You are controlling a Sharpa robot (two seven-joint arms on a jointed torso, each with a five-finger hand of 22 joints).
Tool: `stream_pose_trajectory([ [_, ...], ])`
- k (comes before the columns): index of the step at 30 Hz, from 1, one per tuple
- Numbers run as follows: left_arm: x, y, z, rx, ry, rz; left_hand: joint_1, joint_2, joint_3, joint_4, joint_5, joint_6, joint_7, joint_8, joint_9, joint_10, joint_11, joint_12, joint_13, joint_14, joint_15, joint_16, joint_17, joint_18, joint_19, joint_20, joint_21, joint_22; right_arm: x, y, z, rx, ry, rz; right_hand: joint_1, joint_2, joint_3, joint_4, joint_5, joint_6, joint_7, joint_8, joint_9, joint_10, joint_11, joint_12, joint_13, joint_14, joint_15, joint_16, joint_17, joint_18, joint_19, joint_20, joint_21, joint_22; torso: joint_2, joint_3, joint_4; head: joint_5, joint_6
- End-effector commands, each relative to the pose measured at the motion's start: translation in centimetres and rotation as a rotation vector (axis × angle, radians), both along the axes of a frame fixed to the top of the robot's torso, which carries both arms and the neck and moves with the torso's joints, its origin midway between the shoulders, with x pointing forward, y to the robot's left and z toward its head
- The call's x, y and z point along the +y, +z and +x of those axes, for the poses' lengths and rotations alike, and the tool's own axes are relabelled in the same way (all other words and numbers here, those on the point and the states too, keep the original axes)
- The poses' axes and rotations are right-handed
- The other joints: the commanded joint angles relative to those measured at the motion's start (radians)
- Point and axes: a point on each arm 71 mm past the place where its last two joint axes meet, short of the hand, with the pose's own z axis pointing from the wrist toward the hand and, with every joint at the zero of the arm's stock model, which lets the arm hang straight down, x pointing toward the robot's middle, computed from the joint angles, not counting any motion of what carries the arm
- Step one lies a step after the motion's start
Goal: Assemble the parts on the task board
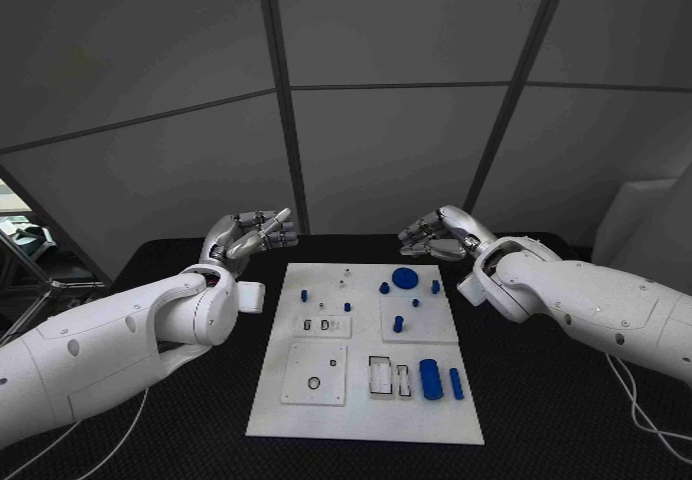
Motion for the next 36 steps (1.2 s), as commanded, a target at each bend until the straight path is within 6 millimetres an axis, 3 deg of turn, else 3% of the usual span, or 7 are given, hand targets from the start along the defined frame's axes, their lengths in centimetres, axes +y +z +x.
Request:
stream_pose_trajectory([
  [1, -0.5, 0.6, -0.7, -0.016, -0.044, -0.002, 0.015, -0.004, 0.0, -0.01, 0.004, 0.007, 0.001, -0.008, 0.001, 0.008, 0.0, -0.007, 0.001, 0.009, 0.0, 0.002, 0.002, 0.024, 0.005, -0.002, 0.003, 0.0, 0.8, 0.3, -0.2, -0.055, 0.05, -0.253, 0.012, -0.049, 0.036, -0.001, 0.009, 0.067, -0.028, -0.013, 0.004, 0.091, -0.041, -0.01, 0.001, 0.201, -0.068, 0.065, 0.05, 0.019, 0.128, -0.073, 0.208, 0.111, 0.033, -0.0029, 0.0048, -0.008, 0.008],
  [6, -1.2, 1.1, -1.6, -0.018, -0.078, -0.015, 0.019, -0.006, -0.003, -0.018, 0.006, 0.008, 0.002, -0.015, 0.001, 0.006, 0.003, -0.02, -0.002, -0.003, 0.004, -0.011, 0.002, 0.022, -0.002, -0.001, -0.001, -0.004, 1.7, 1.1, -0.5, -0.127, 0.066, -0.448, -0.019, -0.078, 0.051, 0.0, 0.009, 0.074, -0.036, -0.032, 0.001, 0.088, -0.054, -0.012, 0.0, 0.327, -0.095, 0.152, 0.117, 0.021, 0.187, -0.094, 0.32, 0.174, 0.058, -0.0034, 0.0134, -0.017, 0.016],
  [8, -1.5, 1.3, -2.0, -0.017, -0.091, -0.02, 0.019, -0.006, -0.003, -0.019, 0.006, 0.009, 0.002, -0.016, 0.001, 0.006, 0.003, -0.022, -0.002, -0.004, 0.005, -0.012, 0.002, 0.022, -0.003, 0.0, -0.002, -0.005, 2.1, 1.2, -0.6, -0.152, 0.065, -0.509, -0.032, -0.086, 0.065, 0.0, 0.009, 0.076, -0.039, -0.04, 0.001, 0.075, -0.055, -0.011, 0.0, 0.331, -0.098, 0.237, 0.171, 0.02, 0.211, -0.102, 0.376, 0.213, 0.068, -0.004, 0.0159, -0.02, 0.019],
  [16, -2.2, 1.7, -2.9, -0.016, -0.126, -0.032, 0.018, -0.005, -0.006, -0.021, 0.006, 0.008, 0.004, -0.022, 0.0, 0.005, 0.006, -0.03, -0.003, -0.01, 0.007, -0.02, 0.002, 0.021, -0.008, 0.002, -0.005, -0.007, 3.5, 1.4, -0.7, -0.211, 0.044, -0.658, -0.058, -0.112, 0.106, 0.001, 0.003, 0.068, -0.035, -0.043, 0.0, 0.04, -0.051, -0.011, 0.003, 0.313, -0.092, 0.521, 0.351, -0.048, 0.354, -0.093, 0.748, 0.705, 0.091, -0.0051, 0.0239, -0.028, 0.024],
  [25, -2.5, 1.8, -3.2, -0.012, -0.143, -0.038, 0.014, -0.002, -0.007, -0.02, 0.006, 0.008, 0.004, -0.024, 0.0, 0.004, 0.007, -0.034, -0.003, -0.015, 0.009, -0.025, 0.002, 0.021, -0.011, 0.003, -0.008, -0.009, 4.2, 1.4, -0.4, -0.225, 0.027, -0.707, -0.056, -0.112, 0.107, 0.003, 0.003, 0.063, -0.03, -0.043, 0.0, 0.008, -0.043, -0.013, 0.0, 0.3, -0.084, 0.585, 0.397, -0.052, 0.353, -0.085, 0.787, 0.749, 0.106, -0.0071, 0.0304, -0.04, 0.02],
  [30, -2.7, 1.8, -3.3, -0.009, -0.151, -0.04, 0.012, -0.003, -0.01, -0.021, 0.006, 0.006, 0.007, -0.029, 0.0, 0.002, 0.009, -0.04, -0.003, -0.018, 0.011, -0.03, 0.003, 0.021, -0.014, 0.005, -0.01, -0.011, 4.7, 1.2, -0.2, -0.219, 0.042, -0.718, -0.061, -0.097, 0.116, 0.005, 0.008, 0.065, -0.033, -0.043, 0.0, 0.017, -0.044, -0.012, 0.001, 0.304, -0.084, 0.658, 0.465, -0.061, 0.371, -0.085, 0.826, 0.808, 0.11, -0.0094, 0.0327, -0.041, 0.021],
  [36, -2.6, 1.9, -3.4, -0.008, -0.154, -0.041, 0.012, -0.003, -0.011, -0.021, 0.006, 0.006, 0.008, -0.029, 0.0, 0.002, 0.009, -0.041, -0.003, -0.019, 0.011, -0.031, 0.003, 0.021, -0.015, 0.005, -0.01, -0.012, 5.1, 1.1, -0.1, -0.208, 0.051, -0.728, -0.066, -0.092, 0.125, 0.005, 0.008, 0.066, -0.032, -0.042, 0.0, 0.02, -0.044, -0.012, 0.0, 0.303, -0.083, 0.704, 0.506, -0.066, 0.381, -0.084, 0.849, 0.841, 0.111, -0.0077, 0.0341, -0.04, 0.013],
])
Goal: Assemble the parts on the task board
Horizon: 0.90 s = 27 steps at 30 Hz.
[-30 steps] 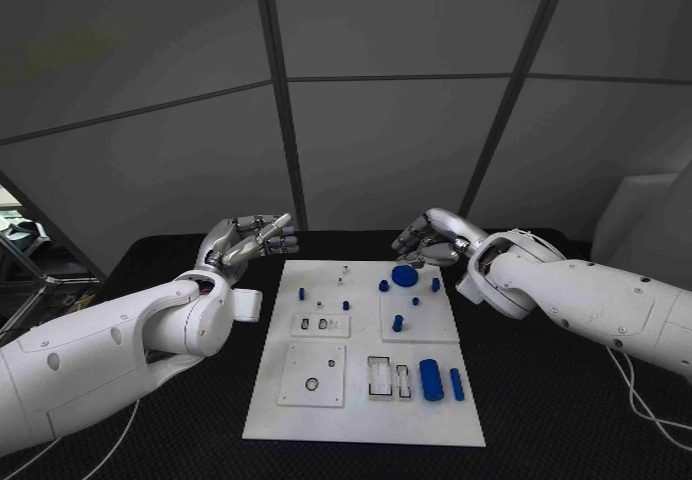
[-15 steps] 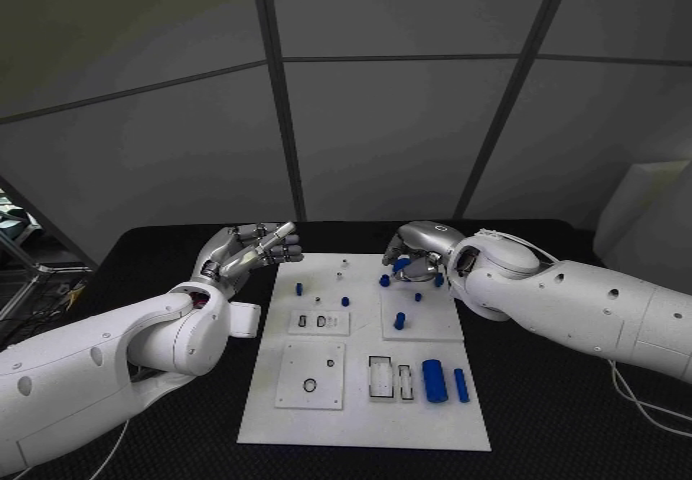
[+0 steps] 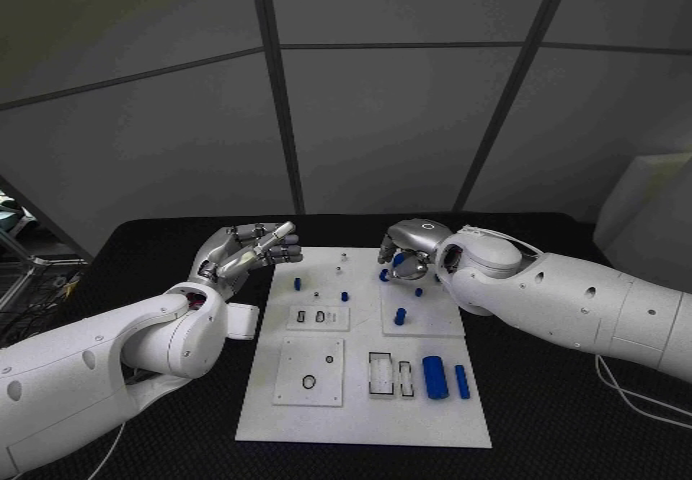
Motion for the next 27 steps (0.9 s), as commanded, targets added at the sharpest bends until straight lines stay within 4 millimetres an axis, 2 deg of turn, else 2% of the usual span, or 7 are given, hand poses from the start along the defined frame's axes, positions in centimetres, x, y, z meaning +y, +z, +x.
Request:
stream_pose_trajectory([
  [1, -0.17, 0.22, -0.07, -0.008, -0.021, -0.003, 0.005, 0.004, -0.004, -0.004, 0.006, 0.003, 0.004, -0.005, 0.0, -0.001, 0.005, -0.005, -0.002, -0.008, 0.0, -0.004, 0.001, -0.015, -0.009, -0.001, -0.006, -0.002, 0.17, -0.06, 0.13, 0.007, 0.0, -0.039, -0.006, 0.01, 0.008, -0.001, 0.004, 0.0, 0.001, -0.002, -0.001, 0.004, 0.0, -0.003, -0.001, 0.009, 0.008, 0.016, 0.014, -0.019, 0.009, 0.002, 0.013, 0.011, 0.004, 0.0002, 0.0033, -0.001, -0.004],
  [5, -0.18, 0.26, -0.12, -0.008, -0.025, -0.004, 0.005, 0.004, -0.004, -0.004, 0.006, 0.003, 0.004, -0.005, 0.0, -0.001, 0.005, -0.005, -0.002, -0.008, 0.0, -0.004, 0.001, -0.015, -0.009, -0.001, -0.006, -0.002, 0.45, -0.18, 0.27, 0.014, 0.001, -0.045, -0.008, 0.012, 0.012, 0.0, 0.004, 0.001, 0.0, -0.002, -0.001, 0.005, 0.0, -0.003, -0.001, 0.009, 0.008, 0.036, 0.031, -0.022, 0.015, 0.003, 0.023, 0.027, 0.005, 0.0002, 0.006, 0.0, -0.004],
  [7, -0.21, 0.28, -0.15, -0.008, -0.028, -0.005, 0.006, 0.005, -0.004, -0.005, 0.006, 0.003, 0.004, -0.005, 0.0, -0.001, 0.006, -0.007, -0.002, -0.009, 0.001, -0.005, 0.001, -0.015, -0.009, -0.001, -0.007, -0.002, 0.56, -0.23, 0.36, 0.017, 0.0, -0.047, -0.008, 0.013, 0.013, -0.001, 0.004, 0.0, -0.001, -0.002, -0.001, 0.005, -0.001, -0.003, -0.001, 0.009, 0.008, 0.041, 0.036, -0.022, 0.016, 0.003, 0.027, 0.032, 0.005, 0.0009, 0.0055, 0.0, -0.005],
  [10, -0.22, 0.32, -0.2, -0.007, -0.031, -0.006, 0.007, 0.005, -0.003, -0.005, 0.007, 0.003, 0.004, -0.006, 0.0, -0.001, 0.006, -0.007, -0.002, -0.009, 0.001, -0.006, 0.001, -0.015, -0.01, 0.0, -0.007, -0.002, 0.6, -0.33, 0.53, 0.02, -0.003, -0.05, -0.008, 0.016, 0.018, -0.001, 0.004, 0.001, -0.001, -0.002, -0.001, 0.006, -0.001, -0.003, -0.001, 0.008, 0.008, 0.049, 0.041, -0.023, 0.017, 0.003, 0.031, 0.039, 0.007, 0.0008, 0.0084, -0.001, -0.006],
  [13, -0.17, 0.34, -0.22, -0.007, -0.032, -0.006, 0.007, 0.005, -0.003, -0.005, 0.007, 0.003, 0.004, -0.006, 0.0, -0.001, 0.006, -0.007, -0.002, -0.009, 0.001, -0.006, 0.001, -0.015, -0.01, 0.0, -0.007, -0.002, 0.56, -0.38, 0.6, 0.022, -0.006, -0.052, -0.008, 0.02, 0.024, -0.001, 0.005, 0.003, -0.001, -0.002, -0.001, 0.007, -0.001, -0.003, -0.001, 0.007, 0.008, 0.065, 0.057, -0.026, 0.023, 0.003, 0.041, 0.055, 0.007, 0.0011, 0.0058, 0.002, -0.009],
  [20, 0.04, 0.33, -0.19, -0.006, -0.028, -0.004, 0.007, 0.006, -0.003, -0.006, 0.007, 0.003, 0.004, -0.007, 0.0, -0.002, 0.006, -0.008, -0.002, -0.01, 0.001, -0.006, 0.002, -0.015, -0.01, 0.0, -0.008, -0.003, 0.39, -0.46, 0.67, 0.029, -0.01, -0.059, -0.012, 0.025, 0.041, -0.001, 0.005, 0.006, -0.003, -0.001, 0.0, 0.016, -0.002, -0.003, -0.001, 0.008, 0.007, 0.108, 0.095, -0.032, 0.037, 0.004, 0.066, 0.096, 0.008, 0.0011, 0.0053, 0.0, -0.014],
  [27, 0.18, 0.31, -0.14, -0.006, -0.024, -0.002, 0.007, 0.006, -0.003, -0.006, 0.007, 0.003, 0.004, -0.007, 0.0, -0.002, 0.006, -0.008, -0.002, -0.01, 0.001, -0.006, 0.002, -0.015, -0.01, 0.0, -0.008, -0.003, 0.27, -0.46, 0.62, 0.031, -0.007, -0.059, -0.016, 0.025, 0.049, -0.001, 0.004, 0.008, -0.003, -0.001, 0.0, 0.022, -0.003, -0.003, -0.001, 0.007, 0.007, 0.124, 0.109, -0.034, 0.041, 0.004, 0.075, 0.109, 0.008, 0.0012, 0.009, -0.002, -0.015],
])
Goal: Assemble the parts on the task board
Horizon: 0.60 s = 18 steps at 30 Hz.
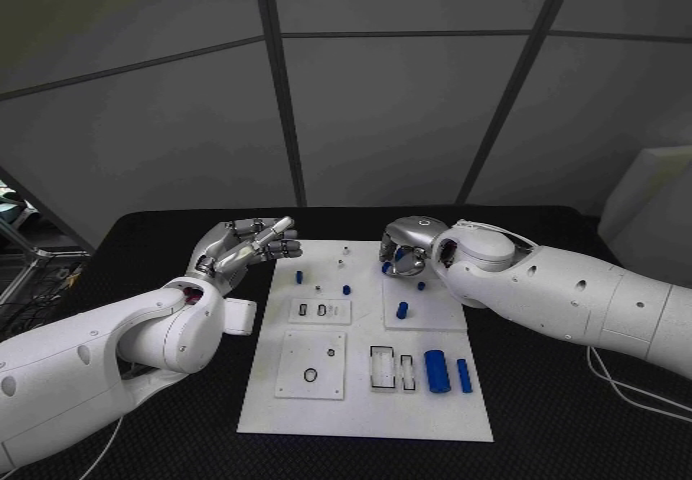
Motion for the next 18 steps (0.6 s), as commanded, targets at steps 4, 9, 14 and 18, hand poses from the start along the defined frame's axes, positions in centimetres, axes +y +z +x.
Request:
stream_pose_trajectory([
  [4, 0.03, 0.18, 0.02, -0.01, -0.011, 0.0, 0.007, 0.006, 0.0, -0.004, 0.003, 0.003, 0.004, -0.007, 0.001, -0.002, 0.006, -0.004, -0.002, -0.006, -0.002, -0.006, 0.001, -0.015, -0.007, 0.004, -0.004, -0.001, 0.2, 0.12, -0.07, 0.006, 0.015, -0.008, -0.008, 0.012, 0.018, 0.001, 0.005, 0.013, -0.005, 0.0, 0.001, 0.016, 0.0, -0.003, -0.001, 0.004, 0.006, 0.017, 0.008, -0.02, 0.009, -0.001, 0.011, 0.012, 0.001, -0.0007, 0.0029, -0.001, 0.0],
  [9, 0.05, 0.16, 0.04, -0.009, -0.01, 0.0, 0.008, 0.007, 0.0, -0.004, 0.004, 0.003, 0.004, -0.008, 0.001, -0.002, 0.006, -0.005, -0.002, -0.007, -0.002, -0.007, 0.001, -0.015, -0.007, 0.004, -0.004, -0.001, 0.51, -0.01, -0.03, 0.019, 0.026, -0.011, -0.011, 0.018, 0.033, 0.002, 0.006, 0.018, -0.006, 0.0, 0.002, 0.024, -0.002, -0.003, -0.001, 0.003, 0.005, 0.037, 0.026, -0.023, 0.015, -0.002, 0.023, 0.03, 0.001, -0.0005, 0.0047, -0.003, -0.002],
  [14, 0.04, 0.15, 0.06, -0.008, -0.011, 0.0, 0.008, 0.007, 0.0, -0.004, 0.004, 0.003, 0.004, -0.008, 0.001, -0.002, 0.006, -0.005, -0.002, -0.007, -0.002, -0.007, 0.001, -0.015, -0.007, 0.004, -0.004, -0.001, 0.67, -0.18, 0.15, 0.029, 0.027, -0.018, -0.013, 0.025, 0.049, 0.003, 0.006, 0.022, -0.007, 0.0, 0.002, 0.034, -0.004, -0.002, -0.001, 0.002, 0.003, 0.056, 0.041, -0.026, 0.02, -0.002, 0.033, 0.047, 0.003, -0.0007, 0.0058, -0.004, -0.006],
  [18, 0.06, 0.16, 0.05, -0.008, -0.012, 0.0, 0.008, 0.007, 0.0, -0.004, 0.004, 0.003, 0.004, -0.008, 0.001, -0.002, 0.006, -0.005, -0.002, -0.007, -0.002, -0.008, 0.001, -0.015, -0.007, 0.004, -0.004, -0.002, 0.64, -0.24, 0.25, 0.031, 0.026, -0.019, -0.013, 0.026, 0.058, 0.002, 0.005, 0.023, -0.008, -0.001, 0.002, 0.041, -0.006, -0.002, -0.001, 0.001, 0.002, 0.063, 0.046, -0.026, 0.022, -0.003, 0.037, 0.053, 0.002, -0.0011, 0.0053, -0.004, -0.008],
])
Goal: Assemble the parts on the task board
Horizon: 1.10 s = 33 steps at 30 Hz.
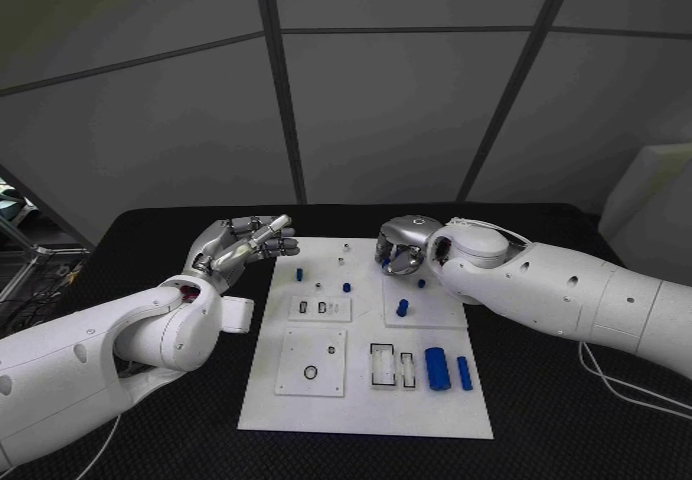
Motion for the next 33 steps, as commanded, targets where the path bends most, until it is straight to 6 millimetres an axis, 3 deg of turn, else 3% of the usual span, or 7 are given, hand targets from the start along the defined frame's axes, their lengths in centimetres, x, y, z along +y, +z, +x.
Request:
stream_pose_trajectory([
  [1, -0.11, 0.19, -0.01, -0.009, -0.015, -0.002, 0.004, 0.003, 0.0, -0.004, 0.004, 0.003, 0.005, -0.004, 0.001, -0.002, 0.006, -0.005, -0.002, -0.007, -0.002, -0.004, 0.001, -0.015, -0.004, 0.001, -0.004, -0.002, 0.03, 0.01, 0.05, 0.011, 0.012, -0.009, 0.0, 0.014, 0.009, 0.0, 0.005, 0.007, 0.002, -0.001, 0.001, 0.01, -0.003, -0.002, -0.001, 0.001, 0.002, 0.008, 0.003, -0.011, 0.006, -0.001, 0.007, 0.004, 0.0, -0.0004, 0.0004, 0.0, -0.001],
  [8, -0.01, 0.18, -0.01, -0.008, -0.014, -0.001, 0.004, 0.004, 0.0, -0.004, 0.004, 0.003, 0.005, -0.004, 0.001, -0.002, 0.006, -0.006, -0.002, -0.007, -0.002, -0.004, 0.001, -0.015, -0.004, 0.001, -0.004, -0.002, -0.12, 0.03, 0.1, 0.006, 0.006, -0.006, 0.0, 0.012, 0.016, -0.001, 0.004, 0.005, 0.002, -0.002, 0.0, 0.015, -0.004, -0.003, -0.001, -0.001, 0.001, 0.012, 0.004, -0.011, 0.007, -0.002, 0.01, 0.008, 0.0, -0.0005, 0.0019, 0.003, -0.004],
  [18, 0.12, 0.16, 0.0, -0.007, -0.012, 0.0, 0.004, 0.004, 0.0, -0.005, 0.004, 0.003, 0.005, -0.005, 0.001, -0.003, 0.007, -0.007, -0.002, -0.007, -0.002, -0.005, 0.002, -0.015, -0.004, 0.001, -0.004, -0.002, -0.17, 0.3, 0.08, -0.023, 0.007, 0.015, -0.002, -0.026, 0.025, -0.005, 0.001, -0.004, 0.009, -0.002, -0.001, -0.048, 0.009, -0.006, -0.004, -0.02, 0.01, -0.005, -0.035, -0.004, -0.019, 0.005, -0.004, -0.028, 0.0, -0.0003, 0.0011, 0.004, -0.001],
  [33, 0.19, 0.11, 0.05, -0.004, -0.012, 0.001, 0.004, 0.004, -0.001, -0.005, 0.004, 0.002, 0.005, -0.006, 0.0, -0.004, 0.007, -0.009, -0.002, -0.008, -0.001, -0.006, 0.002, -0.015, -0.004, 0.001, -0.005, -0.002, -0.49, 0.56, 0.02, -0.048, 0.001, 0.036, 0.0, -0.036, 0.024, -0.005, 0.0, -0.006, 0.01, -0.003, -0.001, -0.061, 0.011, -0.006, -0.003, -0.024, 0.011, -0.009, -0.042, -0.002, -0.026, 0.007, -0.009, -0.038, 0.001, -0.0001, 0.0027, 0.001, -0.002],
])
